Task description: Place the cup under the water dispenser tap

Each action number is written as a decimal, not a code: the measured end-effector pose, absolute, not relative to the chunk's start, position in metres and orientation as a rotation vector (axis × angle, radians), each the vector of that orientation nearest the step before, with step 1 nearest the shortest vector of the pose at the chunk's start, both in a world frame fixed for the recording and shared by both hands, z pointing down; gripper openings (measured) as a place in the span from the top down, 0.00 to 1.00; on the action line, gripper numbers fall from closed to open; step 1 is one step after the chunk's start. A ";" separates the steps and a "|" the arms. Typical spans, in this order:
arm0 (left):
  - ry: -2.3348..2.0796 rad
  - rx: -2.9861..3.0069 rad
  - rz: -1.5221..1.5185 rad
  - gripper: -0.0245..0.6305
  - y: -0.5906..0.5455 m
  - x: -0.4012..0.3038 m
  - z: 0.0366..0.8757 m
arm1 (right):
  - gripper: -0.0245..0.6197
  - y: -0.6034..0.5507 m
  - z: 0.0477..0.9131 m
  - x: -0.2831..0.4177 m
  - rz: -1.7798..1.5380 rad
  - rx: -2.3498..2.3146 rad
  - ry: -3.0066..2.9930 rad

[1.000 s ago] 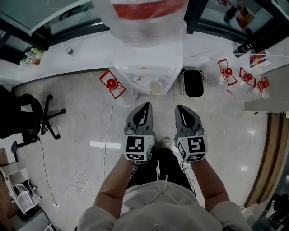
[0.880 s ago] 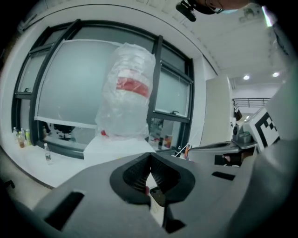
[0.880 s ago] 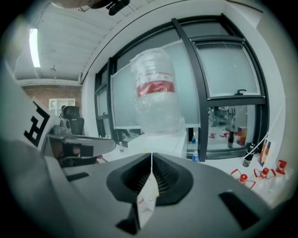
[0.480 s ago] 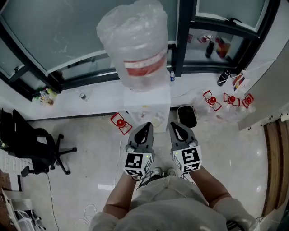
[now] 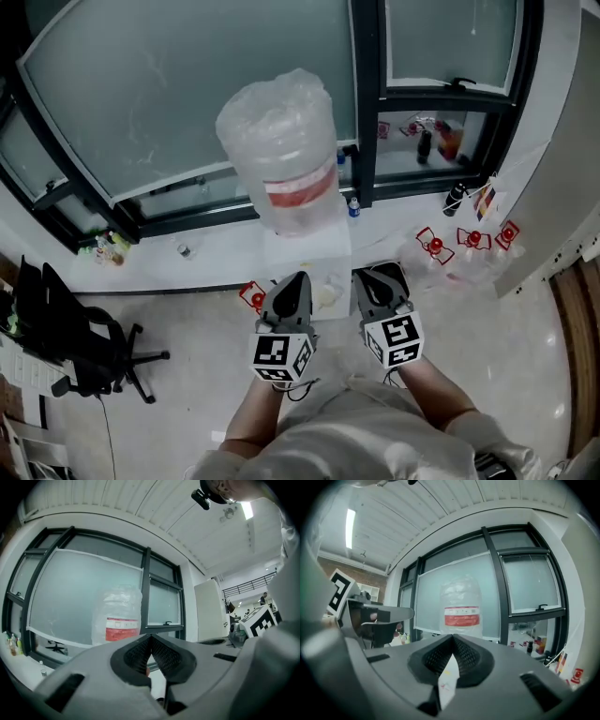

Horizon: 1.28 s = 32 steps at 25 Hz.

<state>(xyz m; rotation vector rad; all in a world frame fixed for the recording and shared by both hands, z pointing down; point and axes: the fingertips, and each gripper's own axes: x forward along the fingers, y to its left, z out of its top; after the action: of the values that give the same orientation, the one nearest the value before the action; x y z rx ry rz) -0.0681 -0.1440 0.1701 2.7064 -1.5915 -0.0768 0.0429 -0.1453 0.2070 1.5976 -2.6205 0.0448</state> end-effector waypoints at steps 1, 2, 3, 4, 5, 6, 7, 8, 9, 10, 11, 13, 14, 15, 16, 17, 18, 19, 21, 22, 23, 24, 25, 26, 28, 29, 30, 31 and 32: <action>-1.599 2.709 -0.074 0.93 -0.145 -0.068 0.166 | 0.92 -0.146 0.204 0.043 0.041 1.598 -2.627; -1.602 2.710 -0.068 0.93 -0.146 -0.068 0.164 | 0.92 -0.146 0.201 0.044 0.036 1.598 -2.632; -1.601 2.712 -0.063 0.93 -0.146 -0.067 0.162 | 0.92 -0.146 0.199 0.045 0.032 1.598 -2.635; -1.595 2.716 -0.060 0.93 -0.146 -0.065 0.160 | 0.92 -0.146 0.197 0.046 0.029 1.598 -2.637; -1.586 2.724 -0.059 0.93 -0.146 -0.063 0.158 | 0.92 -0.147 0.195 0.047 0.027 1.597 -2.639; -1.576 2.733 -0.061 0.93 -0.146 -0.060 0.156 | 0.92 -0.148 0.194 0.048 0.026 1.595 -2.641; -1.570 2.742 -0.067 0.93 -0.147 -0.058 0.153 | 0.92 -0.149 0.193 0.049 0.026 1.592 -2.642; -1.569 2.748 -0.073 0.93 -0.148 -0.056 0.151 | 0.92 -0.150 0.192 0.049 0.025 1.589 -2.643; -1.570 2.749 -0.080 0.93 -0.149 -0.055 0.149 | 0.92 -0.151 0.191 0.050 0.025 1.585 -2.643; -1.572 2.747 -0.084 0.93 -0.150 -0.054 0.148 | 0.92 -0.152 0.191 0.050 0.024 1.583 -2.644; -1.574 2.743 -0.085 0.93 -0.151 -0.054 0.148 | 0.92 -0.154 0.190 0.050 0.024 1.582 -2.644; -1.577 2.732 -0.077 0.93 -0.155 -0.053 0.149 | 0.92 -0.156 0.189 0.051 0.020 1.578 -2.647; -1.579 2.726 -0.071 0.93 -0.156 -0.053 0.150 | 0.92 -0.157 0.188 0.051 0.019 1.576 -2.647; -1.579 2.721 -0.066 0.93 -0.158 -0.053 0.150 | 0.92 -0.158 0.187 0.052 0.020 1.575 -2.647; -1.578 2.716 -0.064 0.93 -0.159 -0.053 0.150 | 0.92 -0.158 0.186 0.052 0.020 1.574 -2.647; -1.575 2.712 -0.064 0.93 -0.160 -0.053 0.149 | 0.92 -0.159 0.186 0.053 0.021 1.573 -2.646; -1.573 2.708 -0.067 0.93 -0.162 -0.053 0.149 | 0.92 -0.160 0.185 0.053 0.021 1.573 -2.645; -1.574 2.706 -0.069 0.93 -0.164 -0.053 0.148 | 0.92 -0.162 0.184 0.054 0.021 1.572 -2.645; -1.580 2.701 -0.072 0.93 -0.167 -0.055 0.146 | 0.92 -0.164 0.183 0.053 0.021 1.568 -2.643; -1.581 2.698 -0.073 0.93 -0.168 -0.056 0.146 | 0.92 -0.165 0.183 0.053 0.020 1.565 -2.641; -1.578 2.696 -0.074 0.93 -0.169 -0.056 0.146 | 0.92 -0.165 0.183 0.053 0.019 1.562 -2.640; -1.572 2.694 -0.074 0.93 -0.170 -0.056 0.146 | 0.92 -0.166 0.183 0.053 0.018 1.560 -2.639; -1.567 2.692 -0.074 0.93 -0.170 -0.055 0.147 | 0.92 -0.167 0.183 0.053 0.018 1.558 -2.639; -1.562 2.692 -0.073 0.93 -0.171 -0.054 0.147 | 0.92 -0.167 0.183 0.053 0.018 1.556 -2.640; -1.556 2.697 -0.069 0.93 -0.172 -0.053 0.148 | 0.92 -0.169 0.183 0.053 0.016 1.553 -2.639; -1.555 2.701 -0.067 0.93 -0.173 -0.052 0.148 | 0.92 -0.170 0.183 0.053 0.010 1.552 -2.637; -1.554 2.706 -0.064 0.93 -0.174 -0.051 0.148 | 0.92 -0.171 0.183 0.054 0.001 1.553 -2.633; -1.553 2.710 -0.062 0.93 -0.175 -0.050 0.147 | 0.92 -0.172 0.183 0.054 -0.011 1.555 -2.629; -1.552 2.715 -0.059 0.93 -0.177 -0.050 0.147 | 0.92 -0.173 0.182 0.054 -0.024 1.556 -2.626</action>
<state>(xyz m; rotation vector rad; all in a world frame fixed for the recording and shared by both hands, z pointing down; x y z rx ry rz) -0.0497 -0.1767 0.1466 2.7148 -1.5515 -0.0594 0.0538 -0.1727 0.1822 1.5562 -2.6256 -0.0239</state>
